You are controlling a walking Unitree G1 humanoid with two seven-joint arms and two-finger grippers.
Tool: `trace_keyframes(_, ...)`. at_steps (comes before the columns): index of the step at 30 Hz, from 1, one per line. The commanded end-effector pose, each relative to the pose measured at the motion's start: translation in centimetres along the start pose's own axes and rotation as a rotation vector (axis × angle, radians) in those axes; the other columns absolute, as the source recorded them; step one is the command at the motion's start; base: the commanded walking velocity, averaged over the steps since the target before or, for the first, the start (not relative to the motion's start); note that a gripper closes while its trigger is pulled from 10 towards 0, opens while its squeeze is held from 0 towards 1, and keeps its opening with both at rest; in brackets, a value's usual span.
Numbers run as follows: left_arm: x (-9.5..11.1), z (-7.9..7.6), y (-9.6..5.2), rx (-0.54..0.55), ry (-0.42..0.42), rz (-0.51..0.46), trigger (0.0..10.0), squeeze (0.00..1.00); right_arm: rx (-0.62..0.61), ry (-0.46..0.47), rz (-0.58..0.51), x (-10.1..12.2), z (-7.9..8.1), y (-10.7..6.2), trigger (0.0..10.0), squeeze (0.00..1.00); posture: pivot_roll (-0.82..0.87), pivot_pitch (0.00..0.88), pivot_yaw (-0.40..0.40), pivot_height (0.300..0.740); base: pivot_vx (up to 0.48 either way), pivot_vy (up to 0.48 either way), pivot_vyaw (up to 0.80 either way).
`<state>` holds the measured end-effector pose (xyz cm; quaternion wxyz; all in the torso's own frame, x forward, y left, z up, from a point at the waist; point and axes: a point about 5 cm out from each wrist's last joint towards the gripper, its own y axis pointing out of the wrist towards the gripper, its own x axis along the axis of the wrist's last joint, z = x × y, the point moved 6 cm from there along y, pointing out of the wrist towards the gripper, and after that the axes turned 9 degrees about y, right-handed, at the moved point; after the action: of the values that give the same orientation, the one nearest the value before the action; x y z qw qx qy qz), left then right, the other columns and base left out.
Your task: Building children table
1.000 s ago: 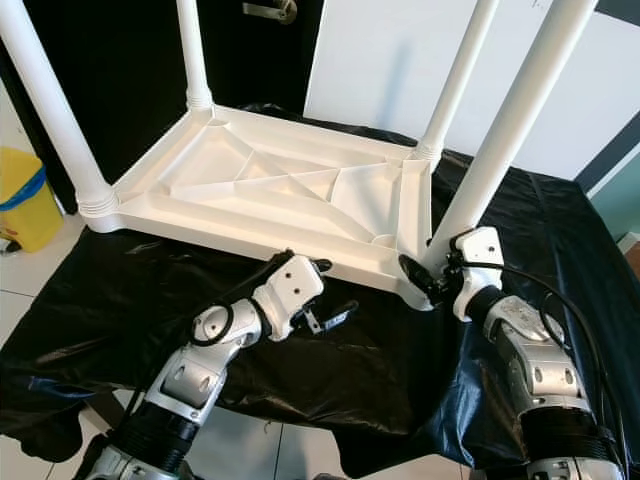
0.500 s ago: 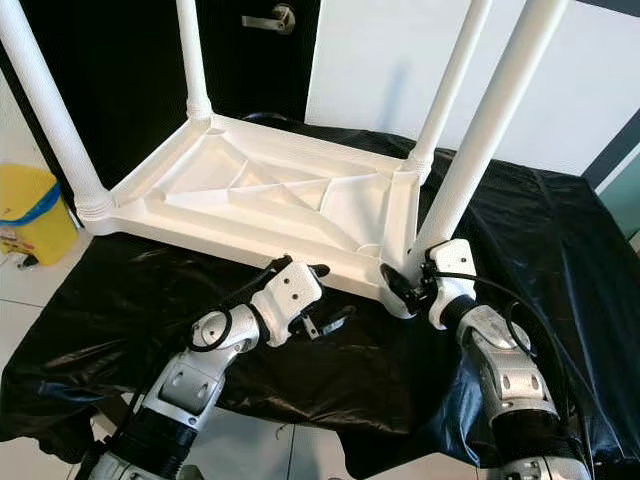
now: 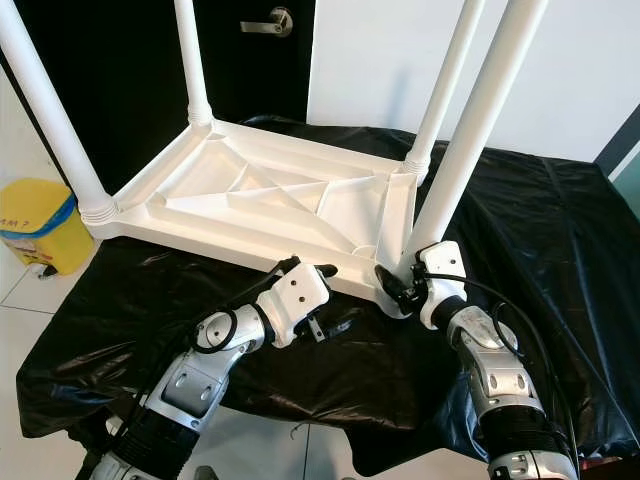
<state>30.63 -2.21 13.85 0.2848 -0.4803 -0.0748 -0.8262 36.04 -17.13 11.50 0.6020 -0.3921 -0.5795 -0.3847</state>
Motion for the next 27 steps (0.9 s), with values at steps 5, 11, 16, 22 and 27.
trace_keyframes(5, 0.0, -0.7, -0.3, 0.016, -0.008, 0.014, 10.0, 0.00, -0.083, 0.012, -0.068, 0.4, -0.3, -0.5, 10.0, 0.07, -0.11, 0.079, -0.056, 0.740, 0.000, 0.000, 0.00)
trace_keyframes(11, 0.4, -1.5, 0.1, -0.001, -0.016, 0.012, 10.0, 0.00, -0.135, 0.027, -0.098, 0.4, -1.2, -1.4, 10.0, 1.00, -0.07, 0.088, -0.026, 0.740, 0.000, 0.000, 0.00)
trace_keyframes(16, 0.7, -1.7, 0.7, -0.005, -0.018, 0.012, 10.0, 0.00, -0.073, 0.012, -0.089, 0.6, -1.1, -1.7, 10.0, 0.00, -0.05, 0.088, -0.018, 0.740, 0.000, 0.000, 0.00)
trace_keyframes(22, 0.6, -1.7, 0.8, -0.006, -0.018, 0.017, 10.0, 0.00, -0.025, -0.008, -0.081, 0.8, -1.0, -1.6, 10.0, 0.00, -0.04, 0.079, -0.026, 0.740, 0.000, 0.000, 0.00)
trace_keyframes(27, 0.5, -1.6, 0.5, -0.004, -0.019, 0.019, 10.0, 0.00, 0.020, -0.037, -0.073, 1.2, -0.5, -1.1, 10.0, 0.00, -0.08, 0.098, -0.030, 0.740, 0.000, 0.000, 0.00)
